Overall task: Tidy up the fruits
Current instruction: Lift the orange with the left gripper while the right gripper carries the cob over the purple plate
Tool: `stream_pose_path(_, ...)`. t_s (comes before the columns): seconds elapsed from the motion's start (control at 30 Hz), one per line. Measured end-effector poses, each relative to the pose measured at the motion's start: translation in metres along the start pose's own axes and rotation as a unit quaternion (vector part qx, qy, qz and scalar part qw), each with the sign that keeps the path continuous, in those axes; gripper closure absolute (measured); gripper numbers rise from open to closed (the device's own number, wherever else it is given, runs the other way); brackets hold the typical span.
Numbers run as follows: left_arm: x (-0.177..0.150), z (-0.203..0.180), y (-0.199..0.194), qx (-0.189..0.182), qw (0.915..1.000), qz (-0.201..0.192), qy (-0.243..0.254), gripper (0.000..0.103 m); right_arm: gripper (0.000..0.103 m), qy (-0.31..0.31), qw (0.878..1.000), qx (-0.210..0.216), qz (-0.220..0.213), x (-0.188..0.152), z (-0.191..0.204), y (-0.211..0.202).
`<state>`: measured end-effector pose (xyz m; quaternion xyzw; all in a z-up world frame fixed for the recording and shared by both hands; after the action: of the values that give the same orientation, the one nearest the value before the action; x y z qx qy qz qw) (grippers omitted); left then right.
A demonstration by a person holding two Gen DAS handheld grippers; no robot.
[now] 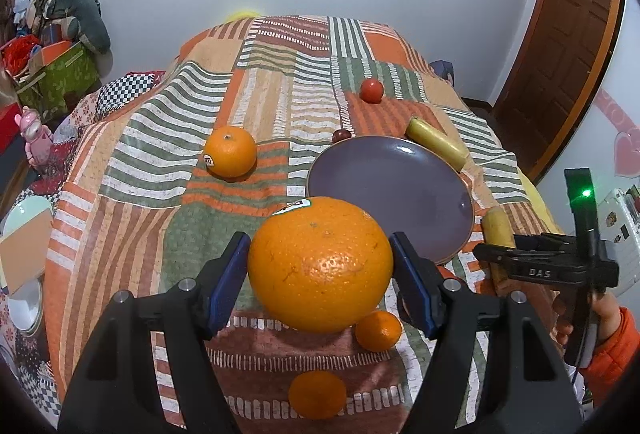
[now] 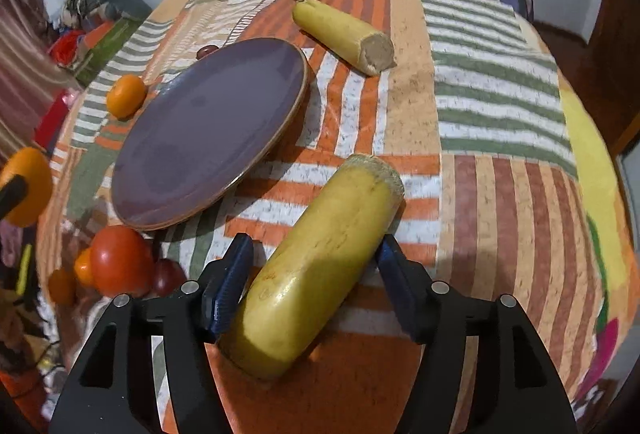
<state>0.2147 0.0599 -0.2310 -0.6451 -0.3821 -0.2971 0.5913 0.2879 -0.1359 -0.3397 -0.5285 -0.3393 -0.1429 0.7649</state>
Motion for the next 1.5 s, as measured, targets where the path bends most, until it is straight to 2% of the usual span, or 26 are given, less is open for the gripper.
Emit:
stream_pose_path(0.07, 0.000, 0.000, 0.000, 0.001, 1.0000, 0.000, 0.001, 0.033, 0.047, -0.004, 1.000, -0.002, -0.005, 0.001, 0.001, -0.002)
stream_pose_path(0.2, 0.002, 0.000, -0.002, 0.003, 1.0000, -0.003, 0.002, 0.033, 0.065, -0.007, 1.000, -0.004, -0.029, 0.007, -0.003, -0.016)
stream_pose_path(0.27, 0.004, 0.001, -0.001, 0.006, 1.0000, -0.004, 0.004, 0.033, 0.068, -0.016, 0.999, -0.014, -0.035, 0.008, -0.007, -0.021)
stream_pose_path(0.53, 0.018, -0.003, 0.005, 0.007, 0.9997, -0.015, 0.018, 0.033, 0.068, -0.018, 0.997, -0.019, -0.070, 0.028, -0.011, -0.039)
stream_pose_path(0.8, 0.037, -0.011, 0.019, -0.001, 0.9992, -0.024, 0.032, 0.033, 0.069, -0.047, 0.992, 0.006, -0.116, 0.067, 0.017, -0.052)
stream_pose_path(1.0, 0.049, -0.016, 0.032, -0.010, 0.9989, -0.024, 0.039, 0.033, 0.069, -0.072, 0.988, 0.021, -0.131, 0.084, 0.038, -0.047)
stream_pose_path(1.2, 0.050, -0.023, 0.049, -0.023, 0.9985, -0.013, 0.048, 0.033, 0.069, -0.092, 0.988, 0.022, -0.120, 0.088, 0.047, -0.025)
stream_pose_path(1.5, 0.037, -0.027, 0.089, -0.035, 0.9971, 0.029, 0.061, 0.033, 0.069, -0.106, 0.989, 0.032, -0.098, 0.094, 0.059, 0.007)
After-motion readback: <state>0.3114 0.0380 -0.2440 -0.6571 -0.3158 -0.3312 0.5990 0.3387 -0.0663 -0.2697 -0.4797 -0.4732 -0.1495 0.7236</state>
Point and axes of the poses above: each gripper's, at about its wrist camera, not at the fingertips, and y roughly the way its jaws point, z to its left, x to its top, the point moved 10 cm from there along y, roughly the way its jaws point, and after that the axes turned 14 degrees about -z, right-handed, at the moved point
